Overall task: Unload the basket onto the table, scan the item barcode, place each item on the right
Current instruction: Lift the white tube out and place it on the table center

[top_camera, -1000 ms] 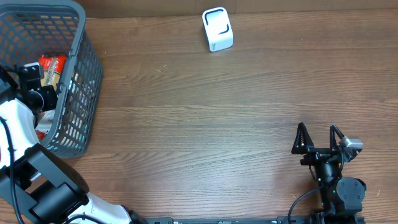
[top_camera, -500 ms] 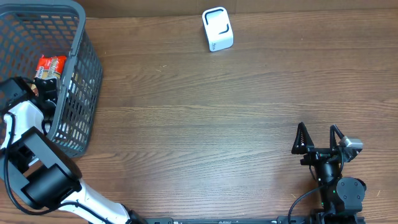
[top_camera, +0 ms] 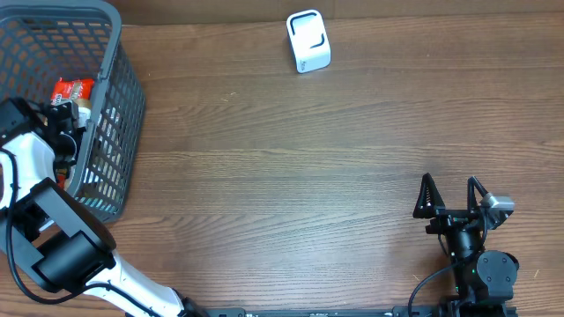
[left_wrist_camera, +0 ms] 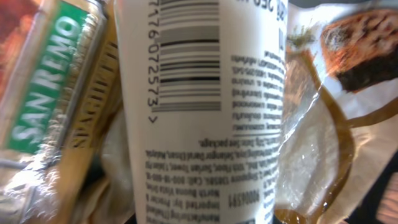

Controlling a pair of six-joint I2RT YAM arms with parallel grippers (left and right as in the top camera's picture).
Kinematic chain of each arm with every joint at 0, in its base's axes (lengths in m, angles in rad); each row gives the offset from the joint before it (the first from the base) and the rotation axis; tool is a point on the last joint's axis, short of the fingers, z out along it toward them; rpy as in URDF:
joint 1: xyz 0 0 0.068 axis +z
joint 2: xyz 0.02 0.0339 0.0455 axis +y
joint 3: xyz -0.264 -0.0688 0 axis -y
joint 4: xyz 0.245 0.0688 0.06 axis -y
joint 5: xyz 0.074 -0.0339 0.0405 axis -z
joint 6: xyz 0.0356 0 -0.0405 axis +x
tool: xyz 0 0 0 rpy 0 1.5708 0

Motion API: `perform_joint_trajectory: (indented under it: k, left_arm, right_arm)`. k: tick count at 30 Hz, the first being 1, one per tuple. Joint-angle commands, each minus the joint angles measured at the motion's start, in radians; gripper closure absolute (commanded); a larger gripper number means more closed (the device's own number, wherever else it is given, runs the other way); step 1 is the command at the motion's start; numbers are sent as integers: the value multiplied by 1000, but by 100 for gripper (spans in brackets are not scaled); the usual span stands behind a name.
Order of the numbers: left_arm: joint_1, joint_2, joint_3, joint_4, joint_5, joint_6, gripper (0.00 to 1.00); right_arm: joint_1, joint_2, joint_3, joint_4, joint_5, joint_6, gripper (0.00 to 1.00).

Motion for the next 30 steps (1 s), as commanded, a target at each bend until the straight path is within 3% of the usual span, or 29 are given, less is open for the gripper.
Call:
perform_joint_trajectory:
  k: [1, 4, 8, 14, 18, 24, 30]
  left_arm:
    - [-1, -8, 167, -66, -2, -109, 96]
    - [-1, -10, 291, -172, 2, -187, 96]
    - [-1, -26, 465, -313, 77, -201, 96]
    - [-13, -79, 705, -502, 333, -212, 96]
    - [-79, -154, 740, -568, 431, -212, 96]
    - [-303, -183, 733, -684, 351, -212, 96]
    - [-587, -180, 558, -710, 126, -283, 96]
  right_arm:
    - [5, -8, -10, 7, 6, -4, 0]
    - [5, -8, -10, 7, 5, -4, 0]
    - [5, -8, -10, 7, 6, -4, 0]
    - [5, -8, -10, 7, 6, -4, 0]
    - [5, -8, -10, 7, 6, -4, 0]
    - [5, -8, -10, 7, 6, -4, 0]
    - [5, -8, -10, 7, 6, -4, 0]
